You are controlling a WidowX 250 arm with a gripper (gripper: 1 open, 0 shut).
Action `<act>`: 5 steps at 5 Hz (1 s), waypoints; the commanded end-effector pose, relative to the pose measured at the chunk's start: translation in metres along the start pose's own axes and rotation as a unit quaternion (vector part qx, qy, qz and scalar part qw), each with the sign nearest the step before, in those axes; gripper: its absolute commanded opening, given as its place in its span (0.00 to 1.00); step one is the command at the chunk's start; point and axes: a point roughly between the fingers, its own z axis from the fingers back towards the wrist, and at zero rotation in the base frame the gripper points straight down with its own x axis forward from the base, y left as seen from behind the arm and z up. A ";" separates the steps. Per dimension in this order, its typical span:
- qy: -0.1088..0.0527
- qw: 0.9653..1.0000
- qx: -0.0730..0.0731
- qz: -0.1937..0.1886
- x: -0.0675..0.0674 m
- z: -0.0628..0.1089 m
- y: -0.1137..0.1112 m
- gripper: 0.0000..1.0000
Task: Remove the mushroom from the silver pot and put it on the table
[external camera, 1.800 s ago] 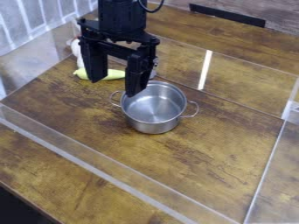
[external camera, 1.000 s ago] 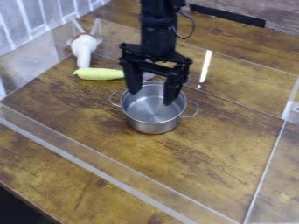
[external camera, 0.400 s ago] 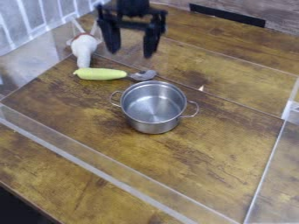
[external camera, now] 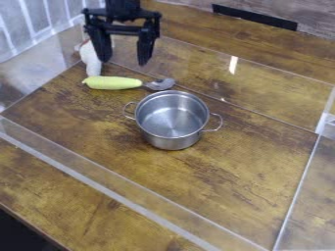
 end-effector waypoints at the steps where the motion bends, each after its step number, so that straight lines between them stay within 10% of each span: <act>1: -0.040 0.999 -0.004 0.012 0.000 0.027 0.013 0.00; 5: -0.061 0.994 -0.059 -0.069 -0.040 0.059 -0.006 0.00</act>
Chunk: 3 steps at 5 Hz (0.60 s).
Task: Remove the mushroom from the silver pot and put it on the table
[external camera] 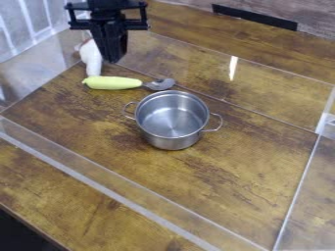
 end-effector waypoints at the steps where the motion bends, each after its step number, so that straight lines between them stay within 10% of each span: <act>1: -0.033 0.998 -0.013 -0.048 -0.012 0.019 -0.018 0.00; 3: -0.018 0.990 -0.042 -0.135 -0.026 0.015 -0.061 0.00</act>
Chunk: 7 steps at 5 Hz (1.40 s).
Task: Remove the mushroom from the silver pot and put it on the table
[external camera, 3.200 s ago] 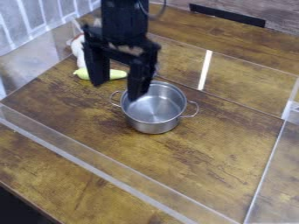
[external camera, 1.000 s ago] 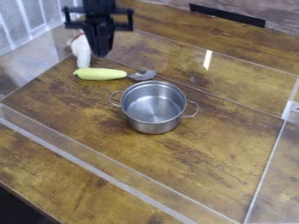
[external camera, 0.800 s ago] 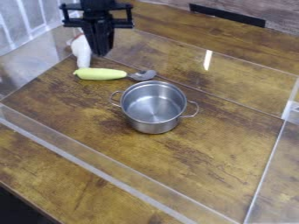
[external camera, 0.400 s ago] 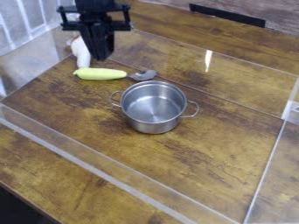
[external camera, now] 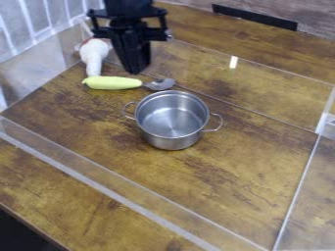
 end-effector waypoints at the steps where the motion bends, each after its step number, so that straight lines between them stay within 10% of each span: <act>1: -0.018 0.998 -0.009 -0.055 0.005 0.008 -0.031 0.00; 3: -0.003 0.999 -0.011 -0.038 0.015 -0.018 -0.055 0.00; 4: 0.002 0.999 -0.009 -0.047 0.023 -0.022 -0.054 1.00; 7: -0.001 0.996 0.007 -0.085 0.053 -0.017 -0.039 1.00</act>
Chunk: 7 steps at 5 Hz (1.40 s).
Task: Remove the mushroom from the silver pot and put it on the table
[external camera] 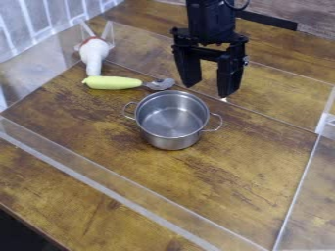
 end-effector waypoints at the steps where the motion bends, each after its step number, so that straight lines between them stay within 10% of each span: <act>1: -0.034 0.999 0.013 -0.008 0.014 0.024 0.015 1.00; 4: -0.064 0.997 0.035 0.001 0.049 0.038 0.039 1.00; 7: -0.074 0.997 0.024 0.013 0.060 0.028 -0.009 1.00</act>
